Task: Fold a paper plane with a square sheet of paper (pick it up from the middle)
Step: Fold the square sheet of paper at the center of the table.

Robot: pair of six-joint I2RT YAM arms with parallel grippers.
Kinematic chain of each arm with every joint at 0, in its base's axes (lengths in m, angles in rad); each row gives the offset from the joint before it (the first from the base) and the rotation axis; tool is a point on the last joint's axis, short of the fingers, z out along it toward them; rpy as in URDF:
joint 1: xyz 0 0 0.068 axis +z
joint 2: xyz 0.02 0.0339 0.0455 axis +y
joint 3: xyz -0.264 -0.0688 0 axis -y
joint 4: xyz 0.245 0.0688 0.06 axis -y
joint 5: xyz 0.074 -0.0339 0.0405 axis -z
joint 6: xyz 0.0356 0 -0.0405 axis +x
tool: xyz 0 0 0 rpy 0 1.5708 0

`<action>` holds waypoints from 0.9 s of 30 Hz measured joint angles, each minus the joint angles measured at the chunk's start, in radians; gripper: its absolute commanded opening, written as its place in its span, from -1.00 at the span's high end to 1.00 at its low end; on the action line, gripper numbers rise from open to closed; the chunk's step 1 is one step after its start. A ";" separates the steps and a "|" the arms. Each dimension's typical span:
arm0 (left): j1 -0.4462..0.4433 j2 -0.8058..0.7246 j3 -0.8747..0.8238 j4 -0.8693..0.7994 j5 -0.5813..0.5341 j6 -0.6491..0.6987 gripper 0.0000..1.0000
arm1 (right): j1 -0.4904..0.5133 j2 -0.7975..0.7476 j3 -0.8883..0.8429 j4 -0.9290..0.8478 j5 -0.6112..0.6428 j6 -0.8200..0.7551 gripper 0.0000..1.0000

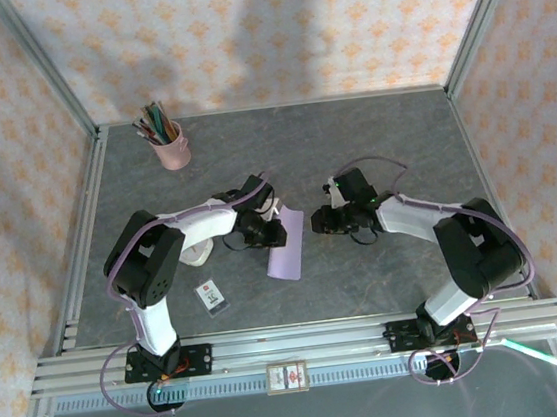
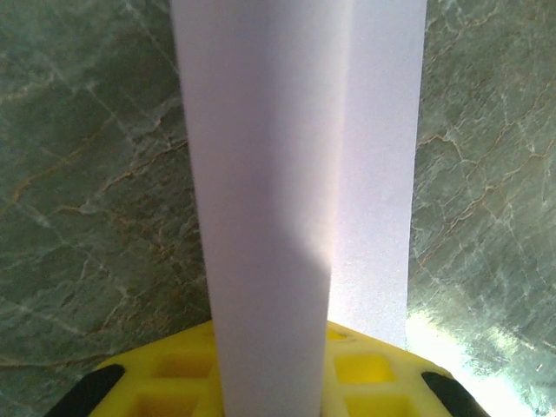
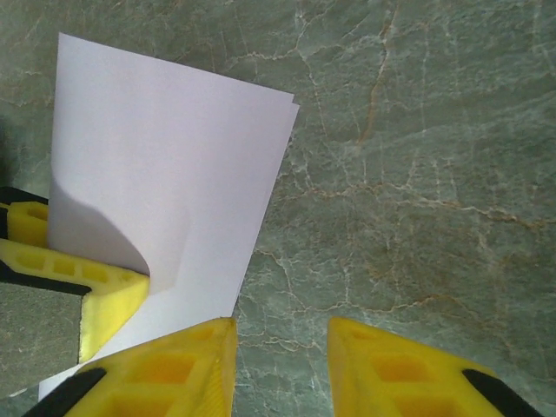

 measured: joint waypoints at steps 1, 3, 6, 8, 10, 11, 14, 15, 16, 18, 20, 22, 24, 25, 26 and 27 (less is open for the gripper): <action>-0.003 0.000 0.001 -0.003 -0.005 0.000 0.56 | 0.000 0.004 0.003 0.000 -0.006 0.000 0.35; -0.009 0.000 0.002 -0.004 -0.008 0.000 0.59 | 0.004 0.012 0.006 0.002 -0.023 0.001 0.36; -0.013 0.000 -0.001 0.005 -0.003 -0.012 0.63 | 0.024 0.023 0.006 0.011 -0.059 0.018 0.45; -0.013 0.000 -0.010 0.025 0.003 -0.027 0.64 | 0.039 0.023 0.000 0.021 -0.078 0.035 0.49; -0.013 -0.002 -0.031 0.059 0.016 -0.054 0.64 | 0.056 0.022 -0.017 0.031 -0.095 0.050 0.50; -0.011 -0.006 -0.042 0.079 0.021 -0.067 0.64 | 0.063 0.019 -0.031 0.032 -0.102 0.058 0.51; -0.012 -0.023 -0.075 0.130 0.035 -0.114 0.64 | 0.085 -0.010 -0.089 0.037 -0.124 0.093 0.55; -0.012 -0.028 -0.090 0.149 0.043 -0.132 0.64 | 0.095 -0.025 -0.112 0.039 -0.130 0.108 0.56; -0.012 -0.032 -0.100 0.161 0.048 -0.145 0.64 | 0.104 -0.036 -0.132 0.043 -0.135 0.122 0.57; -0.012 -0.038 -0.120 0.189 0.053 -0.175 0.63 | 0.130 -0.051 -0.167 0.060 -0.146 0.154 0.58; -0.011 -0.040 -0.131 0.214 0.056 -0.196 0.63 | 0.154 -0.051 -0.185 0.075 -0.154 0.182 0.60; -0.012 -0.043 -0.140 0.233 0.056 -0.211 0.62 | 0.172 -0.051 -0.197 0.097 -0.161 0.205 0.62; -0.012 -0.045 -0.146 0.244 0.056 -0.221 0.62 | 0.179 -0.051 -0.203 0.117 -0.162 0.223 0.63; -0.011 -0.045 -0.148 0.250 0.056 -0.223 0.62 | 0.182 -0.051 -0.205 0.127 -0.163 0.231 0.64; -0.011 -0.045 -0.151 0.255 0.056 -0.226 0.62 | 0.183 -0.051 -0.206 0.135 -0.163 0.239 0.65; -0.011 -0.046 -0.152 0.257 0.056 -0.228 0.62 | 0.184 -0.051 -0.209 0.147 -0.164 0.246 0.65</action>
